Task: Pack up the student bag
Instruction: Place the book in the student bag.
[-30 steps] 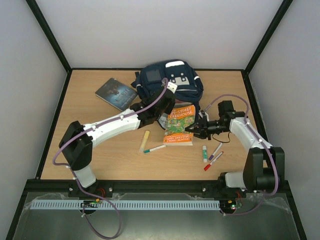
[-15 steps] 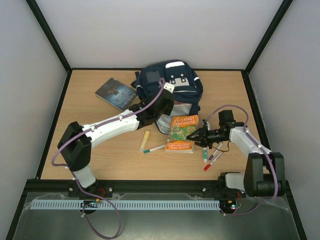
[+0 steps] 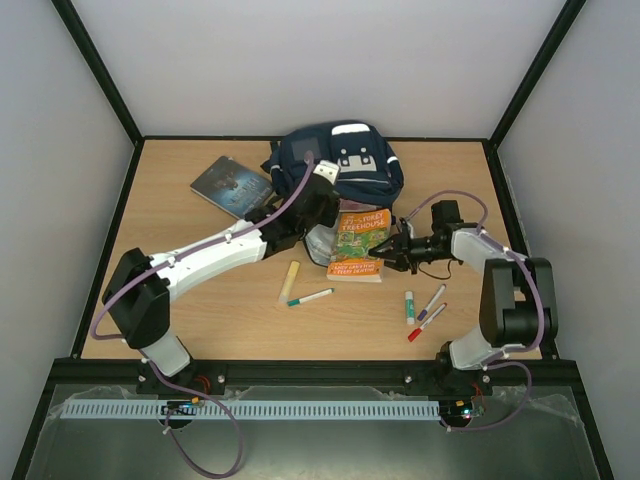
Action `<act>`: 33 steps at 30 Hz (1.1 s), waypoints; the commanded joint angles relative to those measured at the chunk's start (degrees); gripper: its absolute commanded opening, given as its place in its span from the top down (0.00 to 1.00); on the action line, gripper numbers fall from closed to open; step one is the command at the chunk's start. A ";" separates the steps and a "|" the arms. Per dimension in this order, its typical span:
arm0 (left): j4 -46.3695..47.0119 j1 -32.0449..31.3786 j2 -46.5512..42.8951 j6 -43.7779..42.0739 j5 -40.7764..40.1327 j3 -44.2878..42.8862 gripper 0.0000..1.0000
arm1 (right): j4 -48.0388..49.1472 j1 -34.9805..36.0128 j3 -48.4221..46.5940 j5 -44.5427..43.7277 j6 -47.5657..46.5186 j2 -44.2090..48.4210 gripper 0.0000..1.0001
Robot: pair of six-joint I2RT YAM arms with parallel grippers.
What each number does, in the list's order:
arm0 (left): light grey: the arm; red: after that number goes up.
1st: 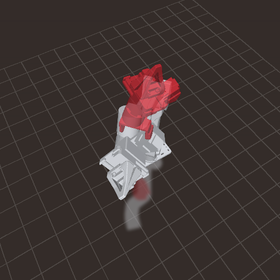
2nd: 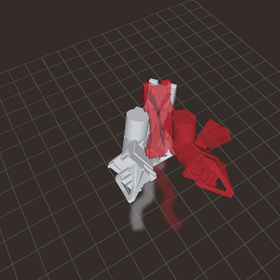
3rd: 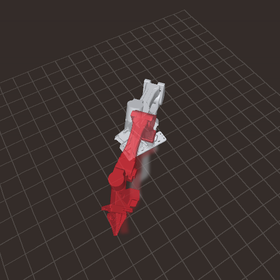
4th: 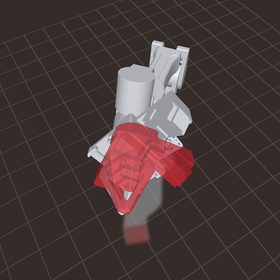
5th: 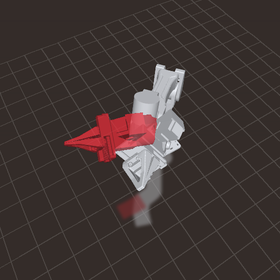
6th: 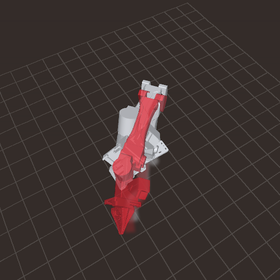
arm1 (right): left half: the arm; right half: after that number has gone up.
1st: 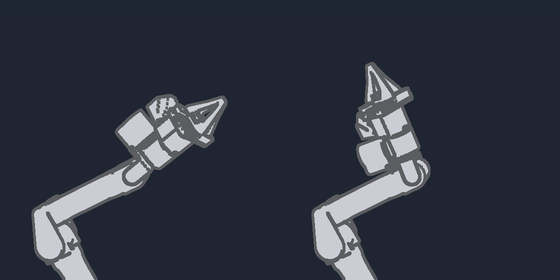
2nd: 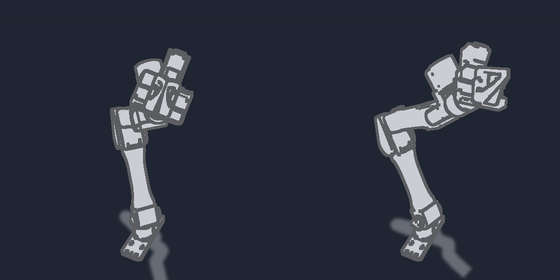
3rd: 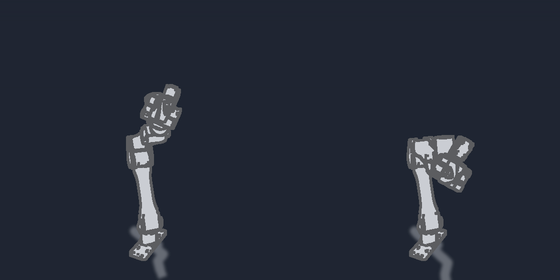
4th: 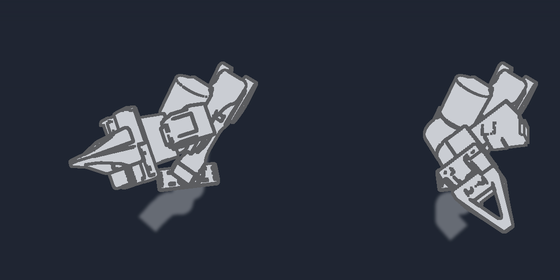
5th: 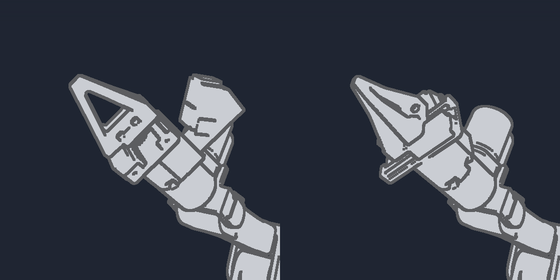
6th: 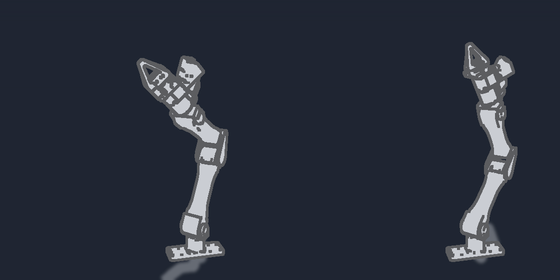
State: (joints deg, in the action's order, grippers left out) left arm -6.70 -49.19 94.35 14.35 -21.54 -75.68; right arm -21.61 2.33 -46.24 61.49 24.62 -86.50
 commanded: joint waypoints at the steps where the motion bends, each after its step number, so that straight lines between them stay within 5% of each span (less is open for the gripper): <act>1: 8.93 0.29 -3.90 1.71 1.60 -2.50 0.98 | 2.14 0.16 -3.02 6.68 -2.54 -5.73 0.99; 11: 8.39 0.41 -2.17 3.20 3.25 -3.07 0.98 | -1.50 0.22 -11.61 12.54 -9.86 -17.57 0.99; 26: 6.32 0.27 -2.24 4.30 6.87 -1.97 0.98 | 24.20 0.18 -9.63 1.82 9.45 -18.60 0.99; 33: 6.01 0.15 -1.80 4.55 7.50 -0.96 0.98 | 19.18 1.20 -16.69 0.42 6.44 -26.26 0.94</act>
State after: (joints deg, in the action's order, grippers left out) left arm -7.25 -48.45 94.17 17.26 -16.80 -75.68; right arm -0.99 2.26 -57.71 64.69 33.56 -108.49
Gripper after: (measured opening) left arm 0.048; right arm 0.206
